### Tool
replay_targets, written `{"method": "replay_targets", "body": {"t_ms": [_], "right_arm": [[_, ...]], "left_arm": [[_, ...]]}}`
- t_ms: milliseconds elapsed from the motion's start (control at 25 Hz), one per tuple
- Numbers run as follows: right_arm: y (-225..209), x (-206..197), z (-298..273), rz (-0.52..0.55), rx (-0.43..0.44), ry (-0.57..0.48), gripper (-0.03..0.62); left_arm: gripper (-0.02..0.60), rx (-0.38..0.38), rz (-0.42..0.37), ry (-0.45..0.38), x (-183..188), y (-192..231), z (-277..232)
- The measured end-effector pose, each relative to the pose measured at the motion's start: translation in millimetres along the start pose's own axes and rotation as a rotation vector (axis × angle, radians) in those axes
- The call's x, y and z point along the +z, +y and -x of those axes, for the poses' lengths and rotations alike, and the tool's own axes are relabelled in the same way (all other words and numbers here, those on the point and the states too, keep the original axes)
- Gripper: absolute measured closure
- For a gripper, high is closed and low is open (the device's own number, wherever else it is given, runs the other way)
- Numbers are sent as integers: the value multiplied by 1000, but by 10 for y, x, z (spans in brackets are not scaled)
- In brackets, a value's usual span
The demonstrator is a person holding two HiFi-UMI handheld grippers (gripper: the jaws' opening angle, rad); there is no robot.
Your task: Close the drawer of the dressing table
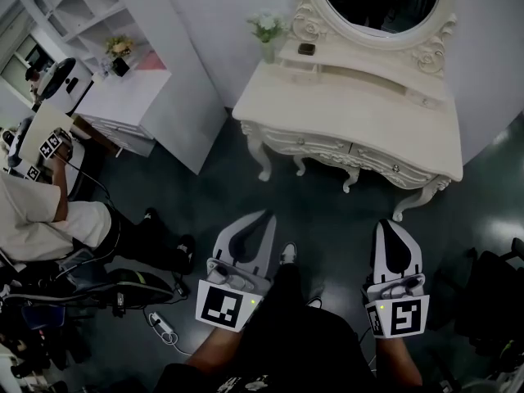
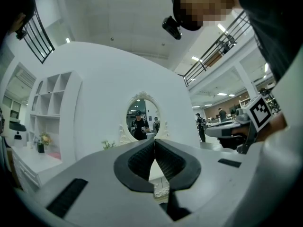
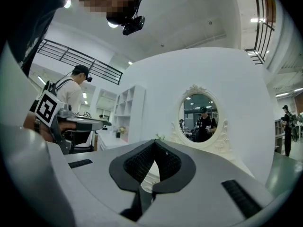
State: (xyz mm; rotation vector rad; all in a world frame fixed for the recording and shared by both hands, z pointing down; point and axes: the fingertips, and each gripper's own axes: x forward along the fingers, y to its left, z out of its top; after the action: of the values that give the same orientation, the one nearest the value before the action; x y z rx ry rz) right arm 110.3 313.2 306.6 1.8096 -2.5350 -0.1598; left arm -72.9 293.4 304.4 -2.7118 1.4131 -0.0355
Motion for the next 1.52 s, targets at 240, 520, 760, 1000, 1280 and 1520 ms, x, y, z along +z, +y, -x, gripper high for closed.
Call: {"method": "replay_targets", "body": {"t_ms": [240,520,760,1000,1280,1520], "right_arm": [[-70,-59,-338,-12,-7,4,597],[-43,-101,-808,-12,3,7,597],[39,-35,-1240,-9,13,0,597],[121,25,-1593,2,8,-4,595],[196,42,-1905,20,-25,1,595],[197,-5,-2119,22,-25,19,595]], "left_arm": [[577,-14,3,8,-63,228,-285],[577,1,17,19,-150,601,-534],[577,15,16,14,-110,987,-692],[577,2,27,4,-112,1306,-874],[577,-45,30,9,-182,1626,-1069],[577,-46,60,7,-243,1788,-1227]]}}
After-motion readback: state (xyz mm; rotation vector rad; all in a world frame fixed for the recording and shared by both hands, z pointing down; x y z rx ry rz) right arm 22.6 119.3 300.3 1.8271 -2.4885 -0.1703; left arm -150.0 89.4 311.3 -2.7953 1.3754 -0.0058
